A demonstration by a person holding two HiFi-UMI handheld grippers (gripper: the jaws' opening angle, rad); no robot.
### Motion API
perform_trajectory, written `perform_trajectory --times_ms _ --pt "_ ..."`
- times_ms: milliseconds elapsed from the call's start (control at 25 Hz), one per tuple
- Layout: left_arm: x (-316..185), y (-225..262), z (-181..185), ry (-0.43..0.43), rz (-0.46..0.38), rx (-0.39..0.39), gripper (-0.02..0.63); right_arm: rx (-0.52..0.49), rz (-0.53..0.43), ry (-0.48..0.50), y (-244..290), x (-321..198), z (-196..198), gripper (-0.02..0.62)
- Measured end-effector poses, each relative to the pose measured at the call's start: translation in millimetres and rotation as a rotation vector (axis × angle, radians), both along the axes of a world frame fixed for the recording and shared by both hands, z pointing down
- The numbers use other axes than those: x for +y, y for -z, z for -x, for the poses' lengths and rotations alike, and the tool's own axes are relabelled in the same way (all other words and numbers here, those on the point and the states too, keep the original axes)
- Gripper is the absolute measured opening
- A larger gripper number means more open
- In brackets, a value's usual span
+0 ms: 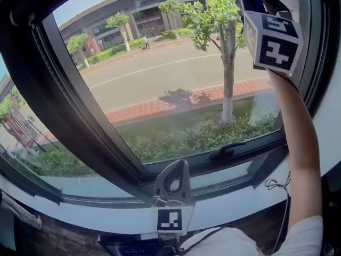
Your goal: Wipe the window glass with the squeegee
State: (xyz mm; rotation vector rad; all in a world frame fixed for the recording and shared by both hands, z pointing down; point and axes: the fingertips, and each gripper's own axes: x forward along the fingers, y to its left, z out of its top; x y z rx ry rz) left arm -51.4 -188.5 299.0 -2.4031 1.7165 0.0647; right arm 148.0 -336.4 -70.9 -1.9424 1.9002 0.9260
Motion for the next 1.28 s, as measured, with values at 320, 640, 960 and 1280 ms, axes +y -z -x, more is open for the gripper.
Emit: perform_trajectory --times_ms 320,640,960,1280 --pt "-50.5 61.7 -16.4 -0.017 -0.127 -0.189 0.003 0.003 0.008 -0.004 -13.5 -0.2 -1.6 0.150" --pt "-79.6 99.7 -26.0 -0.047 -0.210 -0.297 0.003 0.003 0.028 -0.010 -36.0 3.4 1.5 0.150" --pt "-78.9 89.5 -31.1 -0.066 -0.175 -0.284 0.003 0.011 0.063 -0.016 -65.1 1.3 -3.3 0.150" --pt "-80.5 66.5 -45.6 -0.102 -0.131 -0.270 0.003 0.007 0.116 -0.020 -115.3 -3.4 -7.7 0.150"
